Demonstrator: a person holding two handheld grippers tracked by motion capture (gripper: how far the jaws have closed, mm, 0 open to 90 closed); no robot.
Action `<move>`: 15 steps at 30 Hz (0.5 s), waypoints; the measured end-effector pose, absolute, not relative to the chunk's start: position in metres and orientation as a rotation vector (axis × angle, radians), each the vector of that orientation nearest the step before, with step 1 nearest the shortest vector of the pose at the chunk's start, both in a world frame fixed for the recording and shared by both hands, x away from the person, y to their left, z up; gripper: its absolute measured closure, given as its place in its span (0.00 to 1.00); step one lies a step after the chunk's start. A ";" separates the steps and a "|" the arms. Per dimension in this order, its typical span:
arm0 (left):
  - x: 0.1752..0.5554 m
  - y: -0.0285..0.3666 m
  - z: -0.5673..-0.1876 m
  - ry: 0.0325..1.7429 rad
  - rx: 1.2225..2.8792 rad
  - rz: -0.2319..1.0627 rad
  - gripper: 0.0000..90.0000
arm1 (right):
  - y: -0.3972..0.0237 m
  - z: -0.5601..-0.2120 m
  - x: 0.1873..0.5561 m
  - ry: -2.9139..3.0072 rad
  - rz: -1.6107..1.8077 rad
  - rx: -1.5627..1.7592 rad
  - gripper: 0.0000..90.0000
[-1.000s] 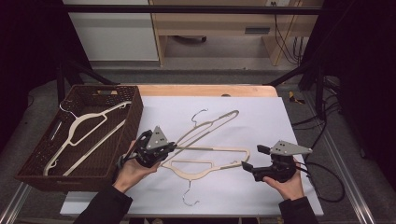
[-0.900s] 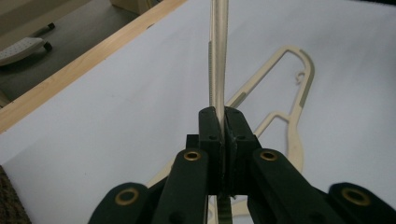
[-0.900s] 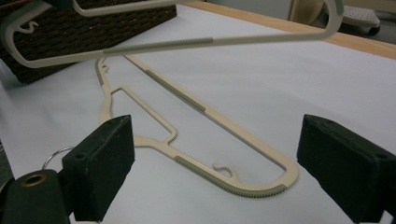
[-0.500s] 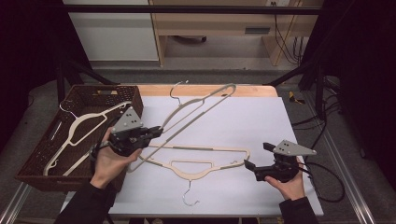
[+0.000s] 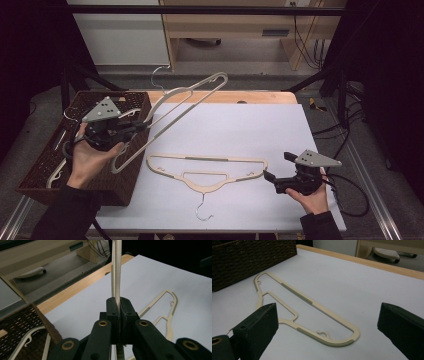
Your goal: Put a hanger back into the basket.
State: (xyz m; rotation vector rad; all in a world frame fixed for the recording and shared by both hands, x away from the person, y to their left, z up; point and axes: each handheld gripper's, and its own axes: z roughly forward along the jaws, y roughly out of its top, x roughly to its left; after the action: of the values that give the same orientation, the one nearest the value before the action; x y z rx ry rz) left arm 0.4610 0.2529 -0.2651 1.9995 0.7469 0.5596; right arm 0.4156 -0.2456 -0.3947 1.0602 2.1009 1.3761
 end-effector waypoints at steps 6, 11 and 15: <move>0.466 0.282 -0.268 0.778 1.994 0.570 0.97 | -0.245 -0.395 0.416 2.103 1.373 1.058 0.04; 0.471 0.309 -0.272 0.825 1.984 0.587 0.97 | -0.246 -0.395 0.416 2.105 1.372 1.060 0.04; 0.473 0.332 -0.274 0.855 1.971 0.604 0.97 | -0.246 -0.394 0.416 2.103 1.372 1.059 0.04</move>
State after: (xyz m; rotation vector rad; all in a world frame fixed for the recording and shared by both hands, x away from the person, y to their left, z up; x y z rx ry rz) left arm 0.4733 0.3316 -0.2742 1.9710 0.8546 0.6043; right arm 0.4157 -0.2464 -0.3943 1.0591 2.1029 1.3723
